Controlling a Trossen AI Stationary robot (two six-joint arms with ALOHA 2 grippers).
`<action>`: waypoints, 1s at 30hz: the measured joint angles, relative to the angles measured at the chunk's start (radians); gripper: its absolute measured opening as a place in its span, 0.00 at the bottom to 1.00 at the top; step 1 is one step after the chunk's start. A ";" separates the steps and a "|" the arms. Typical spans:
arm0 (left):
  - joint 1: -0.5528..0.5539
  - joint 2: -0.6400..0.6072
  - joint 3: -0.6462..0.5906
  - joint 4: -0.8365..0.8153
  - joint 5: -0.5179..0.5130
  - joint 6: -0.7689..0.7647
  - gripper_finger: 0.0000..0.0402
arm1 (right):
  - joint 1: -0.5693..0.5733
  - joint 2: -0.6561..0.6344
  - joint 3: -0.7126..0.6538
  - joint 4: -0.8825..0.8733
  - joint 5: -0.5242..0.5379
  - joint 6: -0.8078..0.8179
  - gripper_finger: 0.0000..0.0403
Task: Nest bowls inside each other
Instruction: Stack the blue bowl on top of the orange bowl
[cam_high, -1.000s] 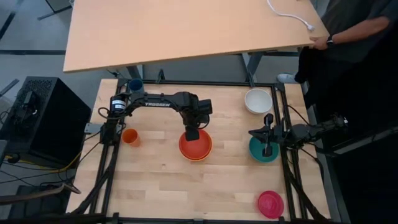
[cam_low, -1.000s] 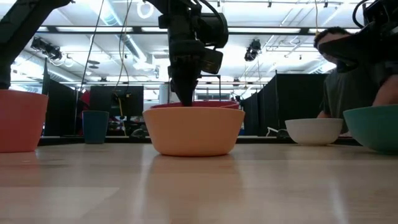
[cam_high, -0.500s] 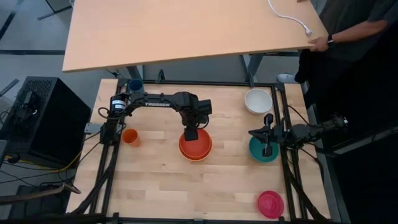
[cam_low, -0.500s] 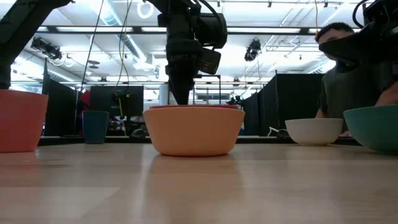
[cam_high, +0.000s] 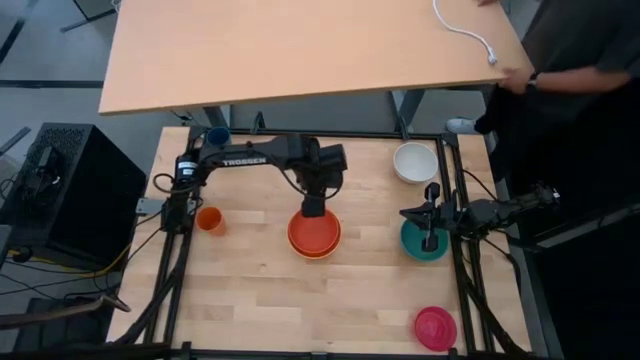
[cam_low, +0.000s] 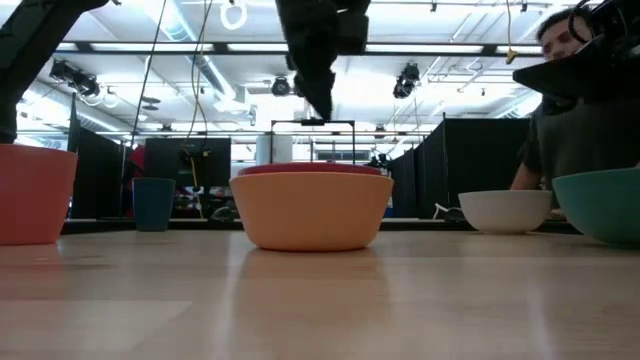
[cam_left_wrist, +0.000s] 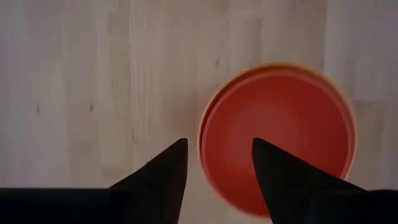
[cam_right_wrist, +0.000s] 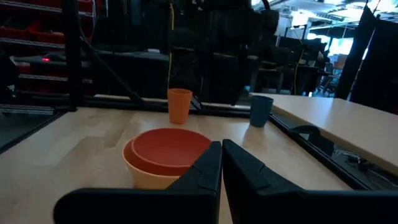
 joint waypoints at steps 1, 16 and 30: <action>0.000 -0.021 -0.033 0.033 0.004 0.003 0.39 | 0.000 0.000 0.007 -0.017 0.000 0.006 0.00; -0.003 -0.448 -0.644 0.664 0.068 -0.037 0.34 | 0.000 0.026 0.161 -0.318 0.005 0.163 0.00; -0.003 -0.657 -0.954 0.983 0.074 -0.126 0.34 | 0.000 0.157 0.301 -0.387 0.012 0.291 0.00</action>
